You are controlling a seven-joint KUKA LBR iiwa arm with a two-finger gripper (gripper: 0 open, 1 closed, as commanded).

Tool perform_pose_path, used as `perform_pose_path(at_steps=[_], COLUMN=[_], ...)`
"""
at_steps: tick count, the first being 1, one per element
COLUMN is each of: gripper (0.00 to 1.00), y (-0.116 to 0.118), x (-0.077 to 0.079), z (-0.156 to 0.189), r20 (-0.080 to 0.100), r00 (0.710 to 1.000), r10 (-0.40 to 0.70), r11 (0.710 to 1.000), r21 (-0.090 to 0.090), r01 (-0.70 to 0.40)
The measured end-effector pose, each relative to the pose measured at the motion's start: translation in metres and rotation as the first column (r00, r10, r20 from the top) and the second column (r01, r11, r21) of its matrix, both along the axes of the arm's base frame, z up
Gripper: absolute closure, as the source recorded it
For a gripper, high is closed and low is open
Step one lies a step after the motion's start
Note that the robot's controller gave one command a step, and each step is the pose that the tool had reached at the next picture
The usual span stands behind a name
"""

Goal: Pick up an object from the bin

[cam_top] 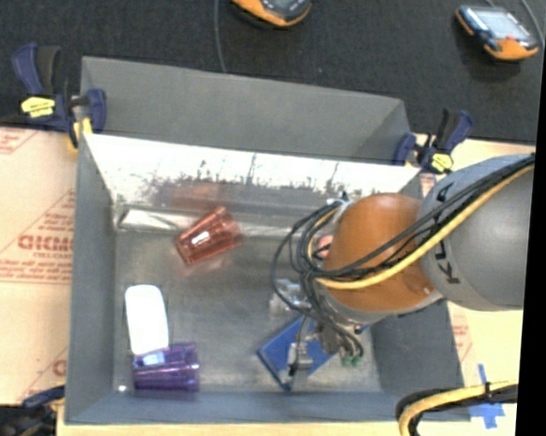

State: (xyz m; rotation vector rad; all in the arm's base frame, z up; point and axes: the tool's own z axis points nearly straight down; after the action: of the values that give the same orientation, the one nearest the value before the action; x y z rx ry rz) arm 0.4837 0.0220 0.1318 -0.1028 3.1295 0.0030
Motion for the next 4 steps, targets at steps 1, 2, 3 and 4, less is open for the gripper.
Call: perform_pose_path(at_steps=[1, 2, 3, 4], gripper=[0.00, 0.00, 0.00, 0.00], y=[-0.045, -0.077, -0.070, -0.035], x=[0.002, 0.030, 0.025, 0.040], z=[-0.010, -0.018, -0.029, -0.045], r20=[0.000, -0.006, -0.005, -0.004], r00=[0.980, 0.927, 0.886, 0.733], r10=[0.200, 0.374, 0.464, 0.681], r11=[0.980, 0.927, 0.886, 0.733], r21=[-0.004, -0.001, -0.003, -0.002], r01=[-0.200, -0.374, -0.464, -0.681])
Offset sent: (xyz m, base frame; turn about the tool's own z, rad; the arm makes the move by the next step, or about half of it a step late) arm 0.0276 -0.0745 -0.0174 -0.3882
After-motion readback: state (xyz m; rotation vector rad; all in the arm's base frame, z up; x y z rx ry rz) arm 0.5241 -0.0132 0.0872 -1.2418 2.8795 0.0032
